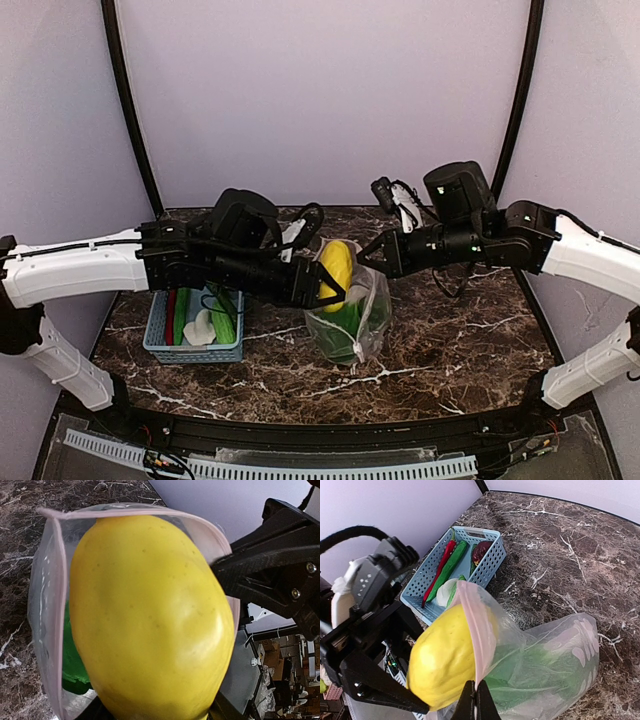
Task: Place the food in the zip-top bag and seal the zipper
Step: Place the fake fruit in the zipper food storage bag, then adjust the zipper food storage bag at the center of the board.
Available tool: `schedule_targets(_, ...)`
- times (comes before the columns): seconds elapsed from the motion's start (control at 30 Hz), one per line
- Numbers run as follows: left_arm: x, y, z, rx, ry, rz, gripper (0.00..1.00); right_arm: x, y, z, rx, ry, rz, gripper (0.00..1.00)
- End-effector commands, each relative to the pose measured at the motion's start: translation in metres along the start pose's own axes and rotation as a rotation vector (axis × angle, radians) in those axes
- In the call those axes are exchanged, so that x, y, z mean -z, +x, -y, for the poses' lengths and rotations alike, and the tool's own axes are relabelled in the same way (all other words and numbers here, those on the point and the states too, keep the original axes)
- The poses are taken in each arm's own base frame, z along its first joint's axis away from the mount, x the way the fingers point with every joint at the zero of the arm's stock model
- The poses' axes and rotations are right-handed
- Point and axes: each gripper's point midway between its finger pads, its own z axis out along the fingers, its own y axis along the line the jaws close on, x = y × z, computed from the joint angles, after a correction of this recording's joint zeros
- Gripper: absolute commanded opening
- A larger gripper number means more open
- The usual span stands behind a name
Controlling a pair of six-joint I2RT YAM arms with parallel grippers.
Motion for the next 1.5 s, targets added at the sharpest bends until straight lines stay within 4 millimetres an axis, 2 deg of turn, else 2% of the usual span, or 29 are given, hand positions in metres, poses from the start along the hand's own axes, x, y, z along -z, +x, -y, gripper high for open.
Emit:
schedule_targets(0.0, -0.001, -0.005, -0.005, 0.007, -0.012, -0.015, 0.51, 0.010, -0.012, -0.015, 0.017, -0.059, 0.062, 0.00)
schedule_targets(0.2, -0.003, -0.013, -0.001, 0.000, -0.005, -0.015, 0.57, 0.008, -0.011, -0.014, 0.017, -0.057, 0.056, 0.00)
schedule_targets(0.33, -0.003, -0.013, -0.002, -0.001, -0.011, -0.016, 0.73, 0.006, -0.009, -0.013, 0.015, -0.058, 0.049, 0.00)
schedule_targets(0.43, -0.001, -0.013, -0.002, -0.002, -0.014, -0.012, 0.79, 0.005, -0.008, -0.012, 0.014, -0.055, 0.049, 0.00)
schedule_targets(0.67, 0.020, -0.020, 0.005, -0.030, 0.004, 0.023, 0.88, 0.004, -0.008, -0.012, 0.013, -0.052, 0.050, 0.00)
schedule_targets(0.77, 0.041, -0.028, 0.010, -0.040, 0.017, 0.065, 0.88, 0.004, -0.008, -0.011, 0.014, -0.047, 0.048, 0.00)
schedule_targets(0.83, 0.056, -0.031, 0.005, -0.042, -0.010, 0.090, 0.88, 0.003, -0.008, -0.010, 0.012, -0.045, 0.048, 0.00)
schedule_targets(0.93, 0.075, -0.035, -0.008, -0.034, -0.067, 0.133, 0.86, 0.002, -0.008, -0.010, 0.013, -0.044, 0.048, 0.00)
schedule_targets(1.03, 0.088, -0.029, -0.024, -0.002, -0.108, 0.152, 0.80, 0.001, -0.009, -0.011, 0.014, -0.048, 0.046, 0.00)
schedule_targets(1.2, 0.074, -0.008, -0.040, 0.045, -0.107, 0.100, 0.76, -0.002, -0.008, -0.011, 0.015, -0.047, 0.041, 0.00)
schedule_targets(1.3, 0.063, -0.003, -0.045, 0.053, -0.112, 0.076, 0.72, -0.003, -0.008, -0.011, 0.015, -0.049, 0.038, 0.00)
schedule_targets(1.47, 0.044, 0.002, -0.052, 0.056, -0.113, 0.041, 0.57, -0.003, -0.008, -0.011, 0.012, -0.046, 0.037, 0.00)
